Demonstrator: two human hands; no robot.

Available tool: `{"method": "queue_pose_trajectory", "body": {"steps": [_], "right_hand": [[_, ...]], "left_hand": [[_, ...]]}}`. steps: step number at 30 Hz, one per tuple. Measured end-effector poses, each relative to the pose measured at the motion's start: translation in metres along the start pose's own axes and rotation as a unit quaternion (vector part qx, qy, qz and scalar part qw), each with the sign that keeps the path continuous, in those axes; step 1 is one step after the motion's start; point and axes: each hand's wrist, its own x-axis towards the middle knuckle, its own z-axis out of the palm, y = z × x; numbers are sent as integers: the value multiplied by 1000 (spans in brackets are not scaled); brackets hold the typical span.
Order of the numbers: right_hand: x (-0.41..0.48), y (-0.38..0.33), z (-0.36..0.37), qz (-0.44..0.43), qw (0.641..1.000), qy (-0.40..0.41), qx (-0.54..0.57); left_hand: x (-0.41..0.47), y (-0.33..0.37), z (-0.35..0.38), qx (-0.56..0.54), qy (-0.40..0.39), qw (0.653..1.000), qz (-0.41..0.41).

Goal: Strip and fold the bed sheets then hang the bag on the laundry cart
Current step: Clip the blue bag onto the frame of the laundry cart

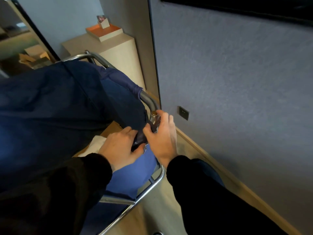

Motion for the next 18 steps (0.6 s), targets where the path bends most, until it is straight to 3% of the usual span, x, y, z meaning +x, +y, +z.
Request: {"method": "queue_pose_trajectory", "body": {"steps": [7,18], "right_hand": [[-56,-10,-6,-11,995,-46,-87],[-149,-34,-6,-35,983,-62,-169]], "left_hand": [[-68,3,-11,12,18,1000,21],[-162,-1,-20,44,-29,998,26]]}}
